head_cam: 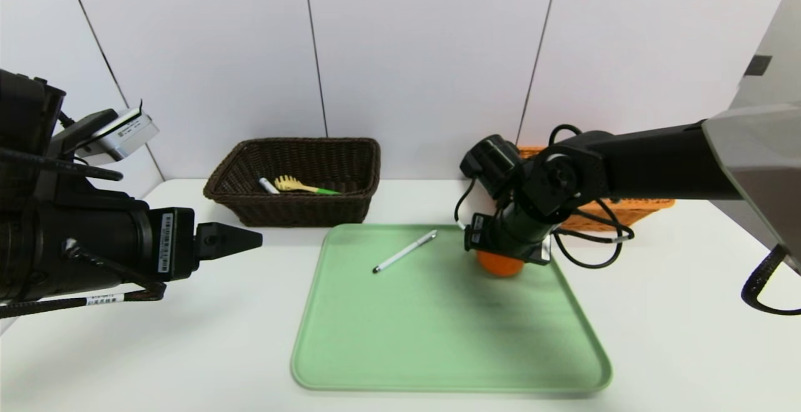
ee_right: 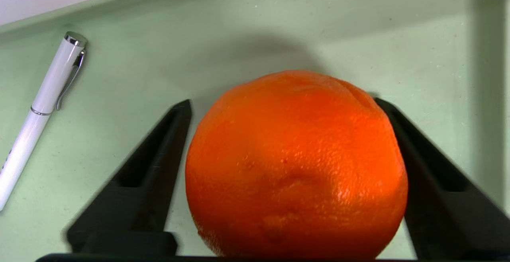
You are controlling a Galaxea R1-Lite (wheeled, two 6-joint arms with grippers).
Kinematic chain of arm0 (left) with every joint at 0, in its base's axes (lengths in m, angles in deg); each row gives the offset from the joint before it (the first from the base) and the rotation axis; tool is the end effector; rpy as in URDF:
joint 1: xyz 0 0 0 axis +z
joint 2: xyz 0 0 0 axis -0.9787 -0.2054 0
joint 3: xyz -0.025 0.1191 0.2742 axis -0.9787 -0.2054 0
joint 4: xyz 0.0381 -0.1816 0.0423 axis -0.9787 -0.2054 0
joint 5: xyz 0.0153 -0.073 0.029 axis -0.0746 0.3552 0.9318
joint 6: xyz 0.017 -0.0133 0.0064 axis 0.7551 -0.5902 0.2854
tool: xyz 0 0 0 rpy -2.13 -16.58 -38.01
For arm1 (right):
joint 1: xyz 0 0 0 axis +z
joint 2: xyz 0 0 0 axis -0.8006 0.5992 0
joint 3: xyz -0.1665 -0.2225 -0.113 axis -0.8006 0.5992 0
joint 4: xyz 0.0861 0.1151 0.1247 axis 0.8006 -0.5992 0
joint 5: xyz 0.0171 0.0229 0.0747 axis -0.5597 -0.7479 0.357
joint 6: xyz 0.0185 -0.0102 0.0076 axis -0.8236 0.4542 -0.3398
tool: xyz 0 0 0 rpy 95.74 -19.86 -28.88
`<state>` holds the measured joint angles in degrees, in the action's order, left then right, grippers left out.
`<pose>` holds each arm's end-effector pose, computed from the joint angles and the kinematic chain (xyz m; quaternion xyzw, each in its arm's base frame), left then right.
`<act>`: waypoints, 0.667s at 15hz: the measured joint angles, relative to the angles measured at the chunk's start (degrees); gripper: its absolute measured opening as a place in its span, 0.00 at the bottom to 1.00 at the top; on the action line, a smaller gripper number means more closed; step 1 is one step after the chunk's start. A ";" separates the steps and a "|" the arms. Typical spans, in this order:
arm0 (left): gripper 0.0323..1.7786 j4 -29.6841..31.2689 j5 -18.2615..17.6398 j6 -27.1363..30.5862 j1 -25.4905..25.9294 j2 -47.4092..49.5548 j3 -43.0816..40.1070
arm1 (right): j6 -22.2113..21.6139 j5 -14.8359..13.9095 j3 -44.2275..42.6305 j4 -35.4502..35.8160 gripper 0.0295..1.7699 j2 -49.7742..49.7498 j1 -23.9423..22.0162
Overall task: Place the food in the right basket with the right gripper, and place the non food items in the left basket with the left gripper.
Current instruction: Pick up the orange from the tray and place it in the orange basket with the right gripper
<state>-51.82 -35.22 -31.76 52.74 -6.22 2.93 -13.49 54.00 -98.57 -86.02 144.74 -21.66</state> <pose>0.1644 -0.0769 0.2602 -0.0957 0.3106 -0.1336 0.9362 0.3415 0.2028 0.1446 0.1069 0.4943 -0.0539 0.8610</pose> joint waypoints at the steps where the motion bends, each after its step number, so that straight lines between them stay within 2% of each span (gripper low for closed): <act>1: 0.95 0.00 0.00 0.00 0.00 0.07 -0.02 | 0.02 0.01 0.00 -0.02 0.71 -0.05 0.02; 6: 0.95 -0.06 -0.02 0.00 0.00 0.66 -0.30 | -0.06 0.11 0.05 -0.66 0.69 -0.96 0.78; 10: 0.95 -0.04 -0.18 0.10 0.00 1.78 -1.96 | 0.02 0.76 -0.78 -1.79 0.68 -6.23 2.99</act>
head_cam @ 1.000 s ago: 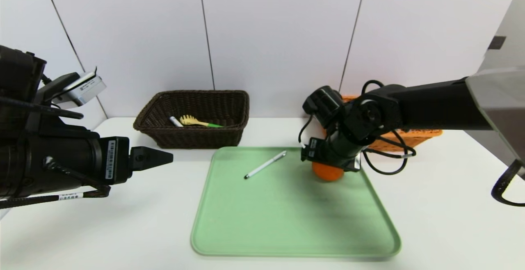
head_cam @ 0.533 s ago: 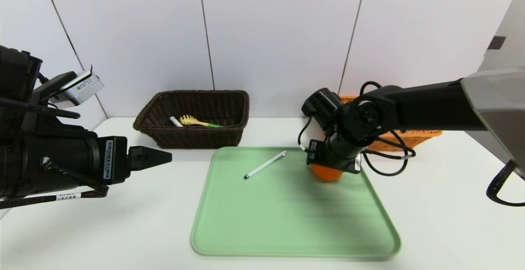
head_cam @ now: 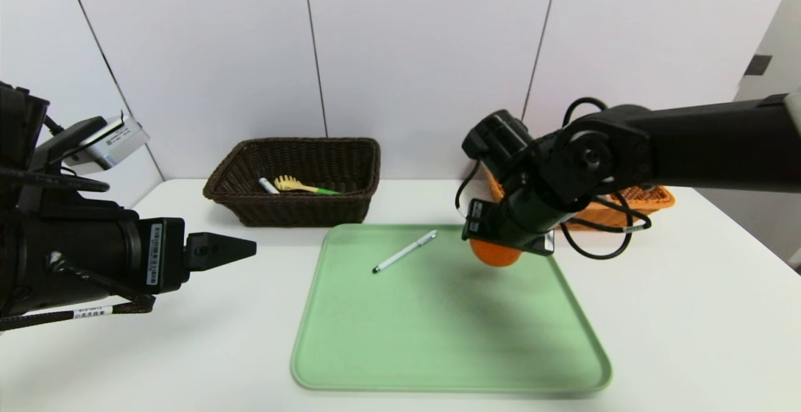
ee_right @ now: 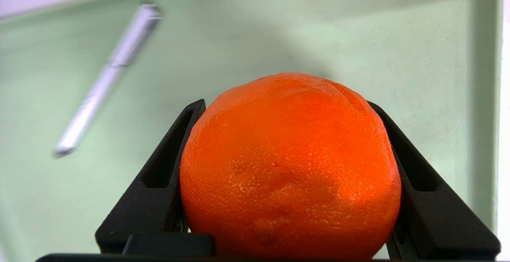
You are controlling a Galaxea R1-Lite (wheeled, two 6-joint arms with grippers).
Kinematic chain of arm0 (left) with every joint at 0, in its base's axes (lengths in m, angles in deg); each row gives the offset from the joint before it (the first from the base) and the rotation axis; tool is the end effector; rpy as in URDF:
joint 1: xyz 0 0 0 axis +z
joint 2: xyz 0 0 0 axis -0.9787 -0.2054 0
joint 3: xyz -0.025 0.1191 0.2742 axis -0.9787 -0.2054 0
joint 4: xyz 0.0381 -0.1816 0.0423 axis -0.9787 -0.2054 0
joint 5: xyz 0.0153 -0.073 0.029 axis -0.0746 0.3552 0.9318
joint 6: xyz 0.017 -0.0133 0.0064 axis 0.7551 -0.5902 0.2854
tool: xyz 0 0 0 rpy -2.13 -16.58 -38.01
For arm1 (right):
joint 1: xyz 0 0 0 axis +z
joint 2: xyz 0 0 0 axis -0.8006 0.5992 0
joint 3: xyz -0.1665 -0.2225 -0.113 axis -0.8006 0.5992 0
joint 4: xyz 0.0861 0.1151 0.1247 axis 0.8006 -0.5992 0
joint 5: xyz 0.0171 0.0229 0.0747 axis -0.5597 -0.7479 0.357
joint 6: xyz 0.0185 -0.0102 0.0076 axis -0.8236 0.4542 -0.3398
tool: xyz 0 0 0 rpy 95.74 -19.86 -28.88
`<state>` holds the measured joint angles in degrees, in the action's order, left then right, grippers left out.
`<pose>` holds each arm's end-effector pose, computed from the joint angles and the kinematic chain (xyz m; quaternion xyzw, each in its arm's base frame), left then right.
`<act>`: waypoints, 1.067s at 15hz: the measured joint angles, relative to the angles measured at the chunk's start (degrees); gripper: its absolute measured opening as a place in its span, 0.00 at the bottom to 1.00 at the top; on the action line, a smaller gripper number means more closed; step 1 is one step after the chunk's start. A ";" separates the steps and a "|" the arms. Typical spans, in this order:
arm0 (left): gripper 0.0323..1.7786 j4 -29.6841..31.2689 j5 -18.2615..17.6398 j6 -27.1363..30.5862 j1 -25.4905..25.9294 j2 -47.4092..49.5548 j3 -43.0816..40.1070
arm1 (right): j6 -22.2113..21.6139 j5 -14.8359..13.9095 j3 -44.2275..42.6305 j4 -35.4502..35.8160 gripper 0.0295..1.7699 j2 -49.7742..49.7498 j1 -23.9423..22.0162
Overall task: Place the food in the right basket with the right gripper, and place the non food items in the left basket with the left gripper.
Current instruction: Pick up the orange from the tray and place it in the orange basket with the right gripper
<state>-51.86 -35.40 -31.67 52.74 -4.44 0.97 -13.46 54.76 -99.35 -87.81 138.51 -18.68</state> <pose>0.1563 -0.0731 0.2563 -0.0948 0.3126 -0.1349 0.9355 0.3142 0.2095 0.1885 0.1195 0.4681 -0.0101 0.8755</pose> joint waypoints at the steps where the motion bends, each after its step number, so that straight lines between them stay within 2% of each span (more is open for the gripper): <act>1: 0.95 0.06 -0.04 0.00 0.00 0.32 -0.68 | 0.02 0.40 -0.82 0.11 0.68 -2.17 0.49; 4: 0.95 0.04 -0.59 -0.21 0.00 0.85 -1.71 | -0.02 0.82 -6.89 2.29 0.68 -7.11 -1.06; 8: 0.95 0.04 -0.59 -0.52 0.00 1.27 -1.85 | 0.72 1.34 -12.75 7.28 0.68 -9.01 -9.55; 12: 0.95 0.06 -0.61 -1.23 0.00 1.58 -1.73 | 0.74 2.84 -13.51 10.05 0.68 -4.55 -18.40; 15: 0.95 1.16 -0.61 -1.38 0.07 1.85 -1.62 | 0.96 2.97 -13.62 13.18 0.68 0.06 -20.65; 16: 0.95 1.41 -0.61 -1.38 0.07 1.90 -1.62 | 0.94 2.95 -13.62 13.24 0.71 1.46 -21.02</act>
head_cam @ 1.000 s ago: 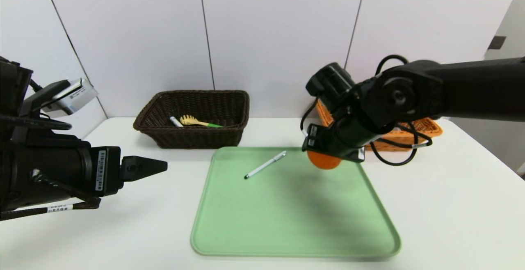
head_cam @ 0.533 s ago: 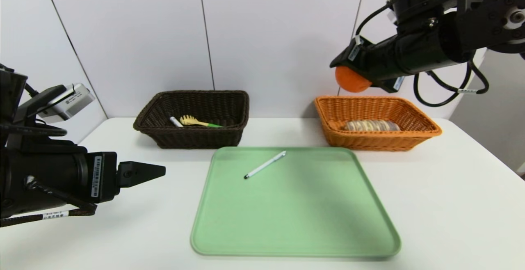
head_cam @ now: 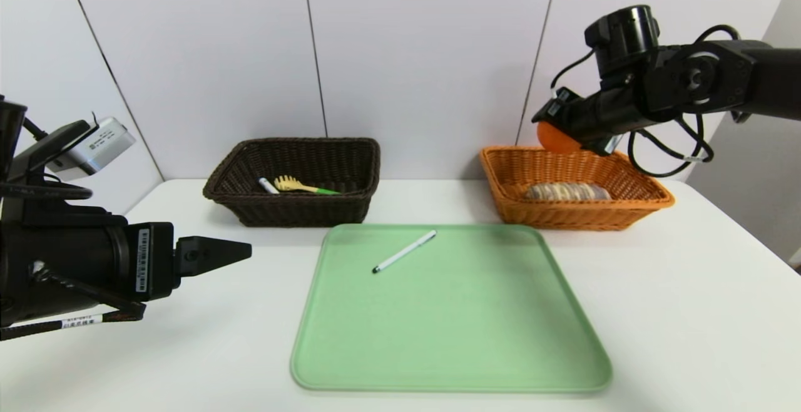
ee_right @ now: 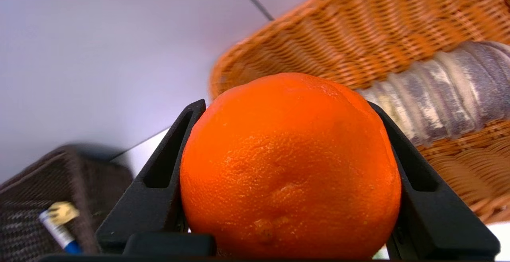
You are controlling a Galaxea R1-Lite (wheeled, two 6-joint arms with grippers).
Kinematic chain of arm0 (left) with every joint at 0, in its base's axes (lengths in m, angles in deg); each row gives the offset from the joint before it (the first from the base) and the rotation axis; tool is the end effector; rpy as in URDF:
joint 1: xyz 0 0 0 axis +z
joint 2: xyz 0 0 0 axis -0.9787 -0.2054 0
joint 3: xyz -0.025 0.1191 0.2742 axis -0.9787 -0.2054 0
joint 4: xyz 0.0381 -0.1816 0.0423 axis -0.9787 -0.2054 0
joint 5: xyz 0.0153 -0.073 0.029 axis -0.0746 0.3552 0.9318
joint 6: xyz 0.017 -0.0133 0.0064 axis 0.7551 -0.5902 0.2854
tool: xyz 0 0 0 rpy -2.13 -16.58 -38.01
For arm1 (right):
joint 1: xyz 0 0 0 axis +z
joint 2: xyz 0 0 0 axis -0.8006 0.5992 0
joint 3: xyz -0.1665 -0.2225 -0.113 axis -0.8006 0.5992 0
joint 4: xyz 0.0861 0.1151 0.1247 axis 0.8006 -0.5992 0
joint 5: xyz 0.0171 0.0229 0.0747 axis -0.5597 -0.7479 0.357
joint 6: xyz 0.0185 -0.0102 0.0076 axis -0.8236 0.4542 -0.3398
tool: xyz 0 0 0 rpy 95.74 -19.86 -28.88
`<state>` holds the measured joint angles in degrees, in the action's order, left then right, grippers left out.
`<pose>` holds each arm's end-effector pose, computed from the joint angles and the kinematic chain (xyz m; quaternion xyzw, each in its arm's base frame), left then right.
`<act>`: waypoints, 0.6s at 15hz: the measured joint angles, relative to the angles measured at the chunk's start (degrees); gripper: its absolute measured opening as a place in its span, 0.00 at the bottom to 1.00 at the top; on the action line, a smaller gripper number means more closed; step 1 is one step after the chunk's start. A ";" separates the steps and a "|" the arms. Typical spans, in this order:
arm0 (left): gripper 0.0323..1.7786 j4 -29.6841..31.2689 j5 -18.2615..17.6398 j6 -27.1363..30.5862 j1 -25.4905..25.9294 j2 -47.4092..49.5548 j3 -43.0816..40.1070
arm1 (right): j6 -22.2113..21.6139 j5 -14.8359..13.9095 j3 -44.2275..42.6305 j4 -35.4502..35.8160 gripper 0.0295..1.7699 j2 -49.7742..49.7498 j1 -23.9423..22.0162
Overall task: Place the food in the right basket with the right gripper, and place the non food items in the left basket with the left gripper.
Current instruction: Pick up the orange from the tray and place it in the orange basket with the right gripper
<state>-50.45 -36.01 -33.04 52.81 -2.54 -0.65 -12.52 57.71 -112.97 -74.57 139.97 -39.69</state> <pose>0.1493 -0.0698 0.2563 -0.1116 0.3021 -0.1388 0.9365 0.4005 0.0918 0.2563 0.2772 0.2637 -0.0749 0.9209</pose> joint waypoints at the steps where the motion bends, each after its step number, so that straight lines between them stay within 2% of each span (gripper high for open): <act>1: 0.95 0.00 0.00 0.00 0.00 0.06 -0.02 | 0.02 -0.22 0.00 0.17 0.75 1.40 -0.29; 7: 0.95 0.05 0.11 -0.22 0.00 0.04 -0.06 | -0.06 -0.48 -0.27 1.32 0.86 6.39 -1.60; 9: 0.95 2.61 -0.69 -1.62 0.01 -0.18 -0.13 | -0.16 -0.63 -0.41 1.35 0.89 6.51 -1.79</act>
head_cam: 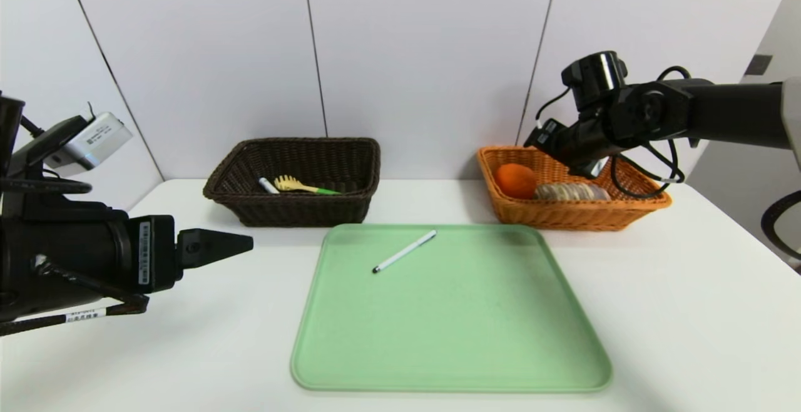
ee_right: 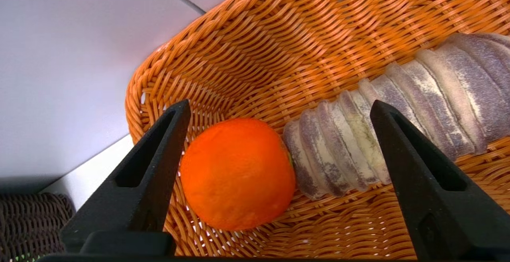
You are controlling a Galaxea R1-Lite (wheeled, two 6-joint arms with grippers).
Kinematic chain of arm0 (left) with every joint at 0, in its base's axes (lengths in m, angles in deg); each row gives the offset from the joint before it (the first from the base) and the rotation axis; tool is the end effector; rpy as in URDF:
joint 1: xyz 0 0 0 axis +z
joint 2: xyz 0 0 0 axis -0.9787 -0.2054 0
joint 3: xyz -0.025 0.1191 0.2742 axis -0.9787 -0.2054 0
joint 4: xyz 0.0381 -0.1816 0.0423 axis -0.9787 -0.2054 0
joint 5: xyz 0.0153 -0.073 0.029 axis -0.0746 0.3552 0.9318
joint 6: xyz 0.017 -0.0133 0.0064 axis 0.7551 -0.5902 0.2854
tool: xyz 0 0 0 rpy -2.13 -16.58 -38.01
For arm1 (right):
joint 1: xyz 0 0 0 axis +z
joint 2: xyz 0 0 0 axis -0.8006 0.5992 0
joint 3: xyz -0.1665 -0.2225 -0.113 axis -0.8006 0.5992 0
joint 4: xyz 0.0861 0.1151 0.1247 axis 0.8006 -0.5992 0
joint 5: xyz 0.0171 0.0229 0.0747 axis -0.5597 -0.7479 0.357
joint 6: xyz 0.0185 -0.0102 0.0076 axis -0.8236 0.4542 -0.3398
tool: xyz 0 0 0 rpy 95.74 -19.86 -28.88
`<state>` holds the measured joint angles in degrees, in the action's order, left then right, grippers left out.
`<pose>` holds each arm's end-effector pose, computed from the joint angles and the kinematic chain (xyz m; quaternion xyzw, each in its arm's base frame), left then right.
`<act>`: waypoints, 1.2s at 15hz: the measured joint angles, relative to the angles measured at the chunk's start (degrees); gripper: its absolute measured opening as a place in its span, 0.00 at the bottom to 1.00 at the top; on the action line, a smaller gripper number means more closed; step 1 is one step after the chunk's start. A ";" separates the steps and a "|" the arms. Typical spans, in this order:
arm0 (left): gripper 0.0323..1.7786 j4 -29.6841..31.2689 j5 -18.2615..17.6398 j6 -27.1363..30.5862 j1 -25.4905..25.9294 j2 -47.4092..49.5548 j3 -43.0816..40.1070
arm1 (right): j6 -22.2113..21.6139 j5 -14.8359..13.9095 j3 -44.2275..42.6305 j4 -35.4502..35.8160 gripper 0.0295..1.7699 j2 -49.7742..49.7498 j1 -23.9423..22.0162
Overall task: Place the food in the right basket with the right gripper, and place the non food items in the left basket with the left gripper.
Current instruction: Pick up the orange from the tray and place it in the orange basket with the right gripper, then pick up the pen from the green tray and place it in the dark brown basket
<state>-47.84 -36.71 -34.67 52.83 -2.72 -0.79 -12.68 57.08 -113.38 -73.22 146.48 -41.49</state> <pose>0.1520 -0.0713 0.2591 -0.1317 0.2875 -0.1447 0.9376 0.4307 0.0846 0.2119 0.2694 0.2934 -0.1080 0.9109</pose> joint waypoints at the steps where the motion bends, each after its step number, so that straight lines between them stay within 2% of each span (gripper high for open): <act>1: 0.95 3.49 -1.83 -1.55 0.00 -0.06 -0.21 | 0.02 0.02 -0.33 -0.04 0.89 -0.30 -0.05; 3: 0.95 12.17 -4.91 -3.66 -0.01 -0.61 -0.73 | 0.49 -0.12 -0.88 -0.44 0.91 -1.88 -0.10; 4: 0.95 13.48 -5.11 -2.86 -0.04 -1.05 -0.72 | 0.88 -0.17 -0.93 -1.11 0.92 -3.12 0.01; 7: 0.95 7.86 -5.11 5.85 -0.17 -2.34 0.49 | 4.74 -0.34 -0.84 -5.41 0.93 -8.28 0.76; 9: 0.95 6.55 -4.34 7.47 -1.57 -4.06 3.30 | 6.97 -0.04 -0.21 -8.66 0.94 -12.36 1.35; 11: 0.95 7.09 -0.96 8.37 -3.89 -6.79 5.69 | 8.13 0.46 0.85 -13.92 0.95 -16.80 1.50; 13: 0.95 11.20 -0.38 9.29 -5.41 -9.90 7.38 | 9.14 1.56 2.05 -21.11 0.95 -21.09 1.41; 15: 0.95 13.04 -3.62 9.12 -7.29 -13.09 9.83 | 9.97 3.74 4.39 -26.86 0.95 -25.65 0.80; 16: 0.95 12.35 -5.89 8.96 -8.35 -14.64 10.96 | 10.14 4.49 6.18 -27.73 0.96 -27.98 0.34; 18: 0.95 11.80 -7.75 8.44 -10.25 -18.42 13.62 | 10.11 4.96 10.12 -27.98 0.96 -32.04 -0.44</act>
<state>-36.04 -44.46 -26.23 42.57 -21.14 12.83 -2.58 62.04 -103.26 -101.19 114.44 -41.92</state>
